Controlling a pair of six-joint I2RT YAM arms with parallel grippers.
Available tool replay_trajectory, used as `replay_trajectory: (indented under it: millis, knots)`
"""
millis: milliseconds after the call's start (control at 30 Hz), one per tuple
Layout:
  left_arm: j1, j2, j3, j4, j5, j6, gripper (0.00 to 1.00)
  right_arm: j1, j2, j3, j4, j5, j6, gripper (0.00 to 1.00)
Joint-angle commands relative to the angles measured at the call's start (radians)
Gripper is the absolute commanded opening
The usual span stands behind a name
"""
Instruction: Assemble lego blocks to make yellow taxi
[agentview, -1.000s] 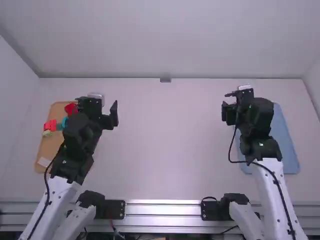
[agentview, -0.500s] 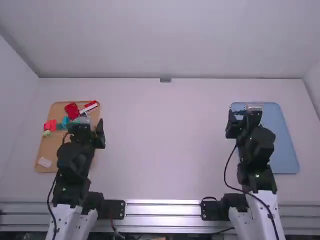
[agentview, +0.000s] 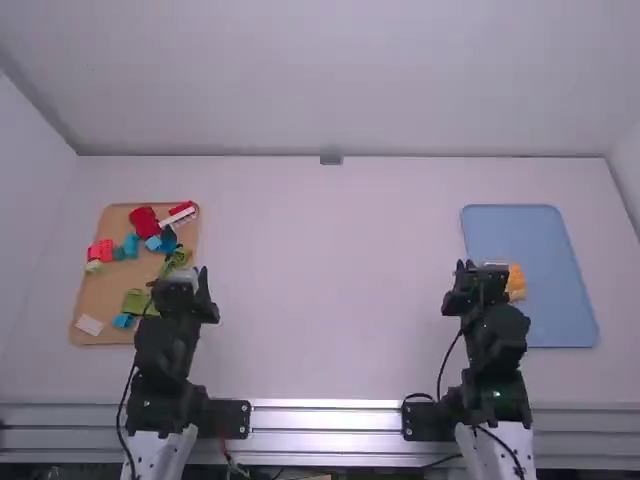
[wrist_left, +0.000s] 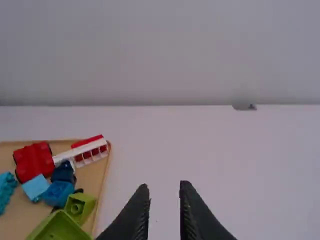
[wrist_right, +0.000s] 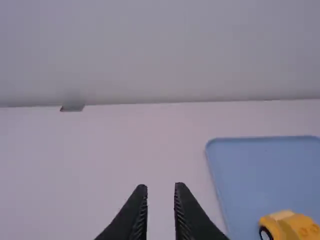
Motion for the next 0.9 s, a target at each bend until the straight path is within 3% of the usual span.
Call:
replay_trajectory:
  millis: [0, 233, 433, 867]
  knots:
    - [0.003, -0.042, -0.037, 0.006, 0.010, 0.000, 0.13, 0.003, -0.047, -0.047, 0.003, 0.002, 0.005, 0.11]
    - [0.003, -0.120, -0.106, 0.006, 0.010, 0.000, 0.04, 0.003, -0.158, -0.158, 0.003, 0.002, 0.005, 0.00]
    - [0.003, -0.120, -0.106, 0.006, 0.010, 0.000, 0.00, 0.003, -0.225, -0.218, 0.003, 0.002, 0.005, 0.00]
    - [0.003, -0.120, -0.106, 0.006, 0.010, 0.000, 0.00, 0.003, -0.329, -0.218, 0.003, 0.002, 0.005, 0.00]
